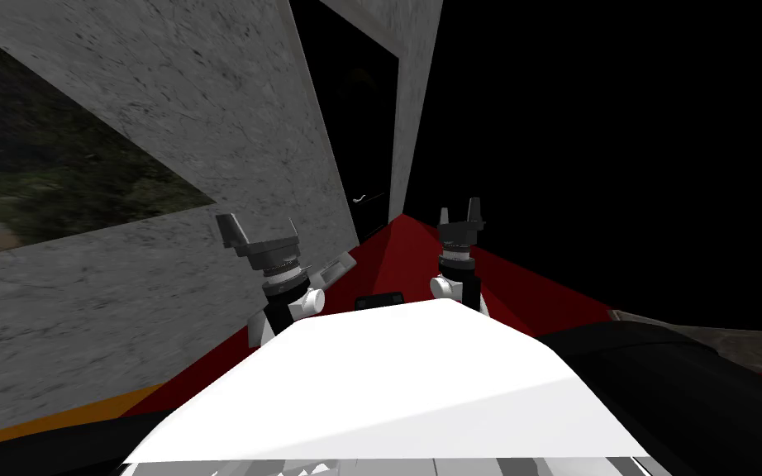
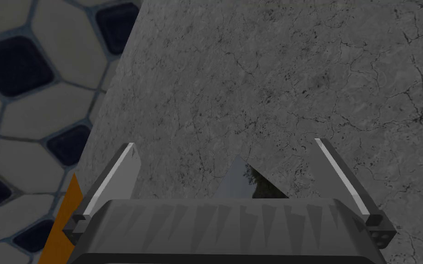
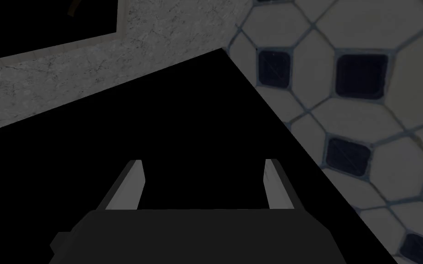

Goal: Pull the door open

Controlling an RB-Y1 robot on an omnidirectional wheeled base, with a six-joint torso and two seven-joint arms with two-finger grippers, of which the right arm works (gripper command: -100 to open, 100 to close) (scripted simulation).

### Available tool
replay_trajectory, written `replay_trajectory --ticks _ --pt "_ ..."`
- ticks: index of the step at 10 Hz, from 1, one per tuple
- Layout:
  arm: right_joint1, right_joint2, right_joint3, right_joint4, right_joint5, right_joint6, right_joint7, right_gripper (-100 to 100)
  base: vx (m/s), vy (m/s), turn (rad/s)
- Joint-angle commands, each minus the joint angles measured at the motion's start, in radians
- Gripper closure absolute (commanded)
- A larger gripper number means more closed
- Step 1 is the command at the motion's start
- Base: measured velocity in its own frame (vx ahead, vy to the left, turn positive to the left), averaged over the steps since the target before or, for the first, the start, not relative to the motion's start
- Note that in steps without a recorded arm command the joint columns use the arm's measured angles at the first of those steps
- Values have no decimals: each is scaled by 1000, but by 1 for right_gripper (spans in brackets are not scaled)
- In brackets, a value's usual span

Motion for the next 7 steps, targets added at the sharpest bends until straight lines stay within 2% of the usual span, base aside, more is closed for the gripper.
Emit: replay_trajectory --ticks 1,7 --pt "-14 -8 -3 36 -2 -4 2 -100 49 1 147" --pt "-61 -31 -14 156 -8 -19 7 -100 92 -13 116"
